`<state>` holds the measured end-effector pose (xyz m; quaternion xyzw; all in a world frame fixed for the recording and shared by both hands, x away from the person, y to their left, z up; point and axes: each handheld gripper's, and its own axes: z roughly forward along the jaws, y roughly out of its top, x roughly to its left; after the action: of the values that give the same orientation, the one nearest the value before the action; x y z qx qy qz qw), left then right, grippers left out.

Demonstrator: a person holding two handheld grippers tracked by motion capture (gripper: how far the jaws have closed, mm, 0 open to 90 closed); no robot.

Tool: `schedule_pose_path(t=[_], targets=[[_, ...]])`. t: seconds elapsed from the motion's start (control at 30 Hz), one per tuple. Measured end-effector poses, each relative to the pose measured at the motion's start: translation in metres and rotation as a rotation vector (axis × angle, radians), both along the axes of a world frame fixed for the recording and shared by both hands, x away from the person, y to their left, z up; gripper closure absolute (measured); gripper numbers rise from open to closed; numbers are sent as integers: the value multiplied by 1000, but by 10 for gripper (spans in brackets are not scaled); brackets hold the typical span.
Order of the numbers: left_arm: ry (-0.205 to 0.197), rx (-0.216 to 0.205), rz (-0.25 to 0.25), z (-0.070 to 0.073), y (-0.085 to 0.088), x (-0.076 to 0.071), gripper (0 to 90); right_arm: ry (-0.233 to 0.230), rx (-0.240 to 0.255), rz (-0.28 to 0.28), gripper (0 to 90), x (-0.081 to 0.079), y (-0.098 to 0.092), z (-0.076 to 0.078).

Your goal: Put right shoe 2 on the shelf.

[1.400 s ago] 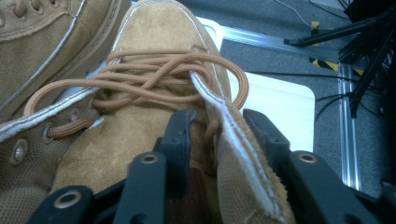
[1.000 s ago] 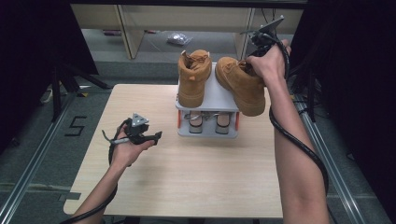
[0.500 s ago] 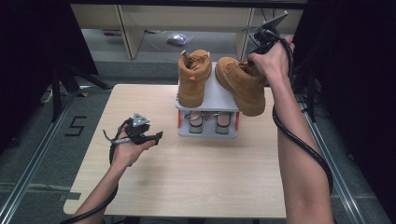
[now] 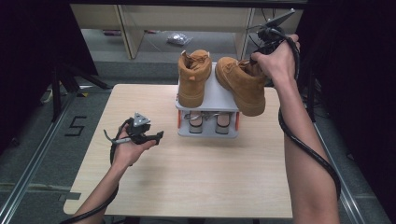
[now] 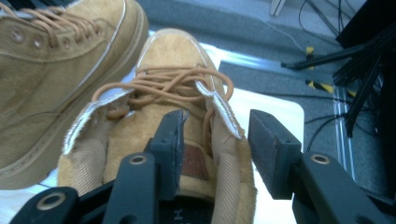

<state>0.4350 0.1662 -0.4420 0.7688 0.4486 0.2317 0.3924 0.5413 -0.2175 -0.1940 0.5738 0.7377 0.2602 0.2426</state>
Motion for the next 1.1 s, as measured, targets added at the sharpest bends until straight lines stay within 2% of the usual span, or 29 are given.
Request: schedule_pose_path(t=[0.1,0.13,0.2,0.27,0.4,0.47,0.53,0.57,0.6,0.67,0.73,0.8,0.83,0.9,0.93,0.97,1.0,1.03,1.07,1.1], targets=[[6,21,-20,1,1,0,372,-7,12,-4,570,-6,0,4],[1,6,-13,1,-1,0,372,0,12,-8,573,-9,0,5],[-3,-7,-8,0,-2,0,373,-22,2,18,580,-12,-2,6],[-4,-6,-10,0,-2,0,372,-19,25,16,588,-17,-2,8],[-4,-1,-5,0,-2,0,372,-34,15,32,596,-27,-5,8],[5,24,-21,1,-1,-1,372,-33,19,38,598,-31,-8,9],[6,28,-24,1,-1,-1,372,-20,34,33,603,-33,-9,9],[5,25,-23,1,-1,-1,373,-27,15,33,607,-33,-10,8],[7,27,-19,1,-2,-1,372,-20,30,26,611,-36,-11,9],[6,20,-22,0,-2,-1,373,-20,18,43,619,-39,-14,8],[12,23,-23,-1,-2,-1,373,-18,43,41,639,-42,-15,8],[11,26,-24,-1,-2,-1,372,-19,35,44,654,-45,-16,8],[3,0,-9,-2,-4,-1,372,-25,20,51,664,-46,-18,7],[3,1,-11,-2,-4,-1,373,-27,19,51,689,-48,-21,6],[3,0,-10,-3,-4,-1,372,-13,29,48,711,-49,-21,7],[3,1,-11,-3,-4,-1,372,-28,21,58,731,-50,-21,6],[4,3,-11,-3,-5,-1,372,-14,44,42,747,-52,-20,6],[6,1,-13,-4,-5,-1,372,-20,33,60,765,-53,-21,6],[9,8,-14,-4,-5,-1,372,-10,42,62,783,-55,-21,7],[17,35,-28,-3,-3,-1,372,-17,33,63,799,-56,-21,7]])
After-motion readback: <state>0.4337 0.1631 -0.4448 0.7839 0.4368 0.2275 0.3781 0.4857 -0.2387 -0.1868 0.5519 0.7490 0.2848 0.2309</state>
